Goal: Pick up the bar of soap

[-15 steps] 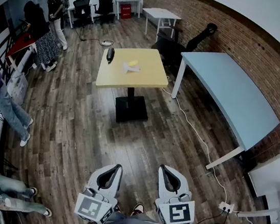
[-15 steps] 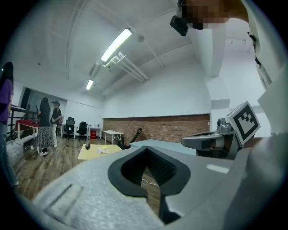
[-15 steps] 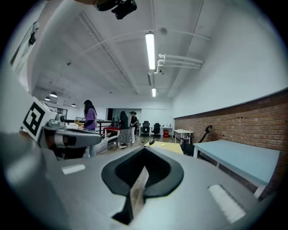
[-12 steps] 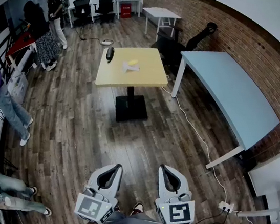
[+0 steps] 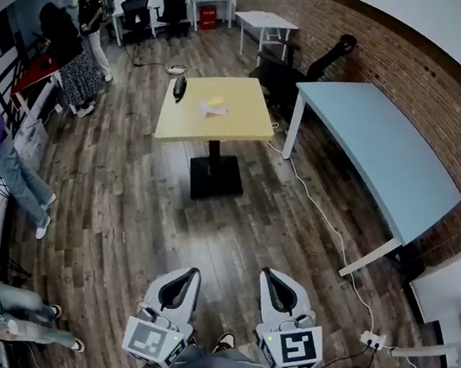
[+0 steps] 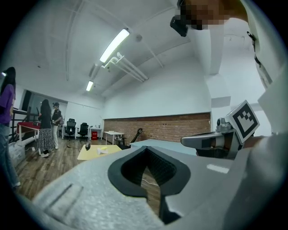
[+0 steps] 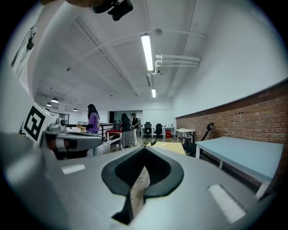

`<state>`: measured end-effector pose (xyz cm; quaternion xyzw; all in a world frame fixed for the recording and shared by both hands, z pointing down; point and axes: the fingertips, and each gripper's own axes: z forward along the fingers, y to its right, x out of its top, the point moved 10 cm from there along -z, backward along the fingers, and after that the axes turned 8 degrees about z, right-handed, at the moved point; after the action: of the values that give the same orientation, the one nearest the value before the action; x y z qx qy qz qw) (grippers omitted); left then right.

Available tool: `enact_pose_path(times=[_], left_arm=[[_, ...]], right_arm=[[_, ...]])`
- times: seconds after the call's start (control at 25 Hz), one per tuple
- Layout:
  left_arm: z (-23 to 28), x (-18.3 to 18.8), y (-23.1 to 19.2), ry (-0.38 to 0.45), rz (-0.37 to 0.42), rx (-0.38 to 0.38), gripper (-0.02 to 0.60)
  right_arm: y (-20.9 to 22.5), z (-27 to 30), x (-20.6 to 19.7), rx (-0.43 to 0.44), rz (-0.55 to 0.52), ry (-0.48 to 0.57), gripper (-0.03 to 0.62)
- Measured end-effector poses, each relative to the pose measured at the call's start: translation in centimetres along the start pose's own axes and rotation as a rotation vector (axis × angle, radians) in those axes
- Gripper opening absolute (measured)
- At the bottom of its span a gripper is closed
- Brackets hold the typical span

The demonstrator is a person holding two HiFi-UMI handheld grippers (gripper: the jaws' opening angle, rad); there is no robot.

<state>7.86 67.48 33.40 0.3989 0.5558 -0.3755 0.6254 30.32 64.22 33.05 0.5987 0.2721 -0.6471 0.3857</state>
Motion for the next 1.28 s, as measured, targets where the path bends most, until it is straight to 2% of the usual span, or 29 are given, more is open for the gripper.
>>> enact_pose_path(times=[0.32,0.64,1.12,1.28], left_arm=[[0.8,0.1,0.3,-0.005,0.02,0.015,0.003],[2.4,-0.7,-1.4,-0.018,0.011,0.025,0.003],[8.2,-0.8,-8.2,0.003,-0.008,0.025,0.005],[10.7,-1.5,-11.5,-0.015,-0.021,-0.03,0.005]], right_arm=[[1.4,0.4,0.1,0.015,0.008,0.014,0.002],[1.9,3.3,-0.1,0.044,0.003,0.004,0.002],[2.8,12.1,1.6,0.048,-0.023,-0.018,0.002],[2.5,16.2,1.9,0.052,-0.02,-0.027,0.002]])
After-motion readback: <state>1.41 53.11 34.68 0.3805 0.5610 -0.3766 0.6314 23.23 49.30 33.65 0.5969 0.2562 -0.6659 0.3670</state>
